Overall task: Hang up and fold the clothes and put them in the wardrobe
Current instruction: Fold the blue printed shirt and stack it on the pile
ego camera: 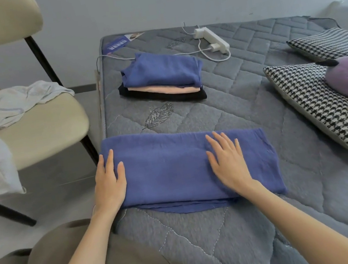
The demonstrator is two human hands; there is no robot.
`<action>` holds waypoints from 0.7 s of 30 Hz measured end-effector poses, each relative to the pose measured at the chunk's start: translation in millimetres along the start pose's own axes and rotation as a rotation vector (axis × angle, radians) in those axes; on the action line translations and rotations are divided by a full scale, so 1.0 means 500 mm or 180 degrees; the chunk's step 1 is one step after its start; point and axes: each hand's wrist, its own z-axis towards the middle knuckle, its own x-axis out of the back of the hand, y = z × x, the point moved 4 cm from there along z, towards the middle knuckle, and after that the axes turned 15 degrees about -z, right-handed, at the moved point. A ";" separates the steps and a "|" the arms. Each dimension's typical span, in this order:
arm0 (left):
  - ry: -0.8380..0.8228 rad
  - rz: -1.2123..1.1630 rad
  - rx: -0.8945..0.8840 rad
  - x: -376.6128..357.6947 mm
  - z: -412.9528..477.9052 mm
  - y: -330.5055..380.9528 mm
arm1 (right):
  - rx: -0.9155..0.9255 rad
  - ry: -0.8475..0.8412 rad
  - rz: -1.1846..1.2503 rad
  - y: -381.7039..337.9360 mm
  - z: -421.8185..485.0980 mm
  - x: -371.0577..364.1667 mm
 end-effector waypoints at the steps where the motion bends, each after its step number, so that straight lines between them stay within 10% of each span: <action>1: 0.0082 -0.0062 0.0058 0.006 0.001 -0.001 | 0.0193 -0.0125 0.0132 -0.030 0.003 0.000; 10: 0.0499 -0.1316 0.0940 0.033 0.010 -0.034 | 0.1939 -0.0998 -0.0451 -0.230 -0.044 -0.071; 21: 0.0378 -0.0541 0.0921 0.053 0.003 -0.032 | 0.1901 -0.0884 0.0014 -0.247 -0.017 -0.063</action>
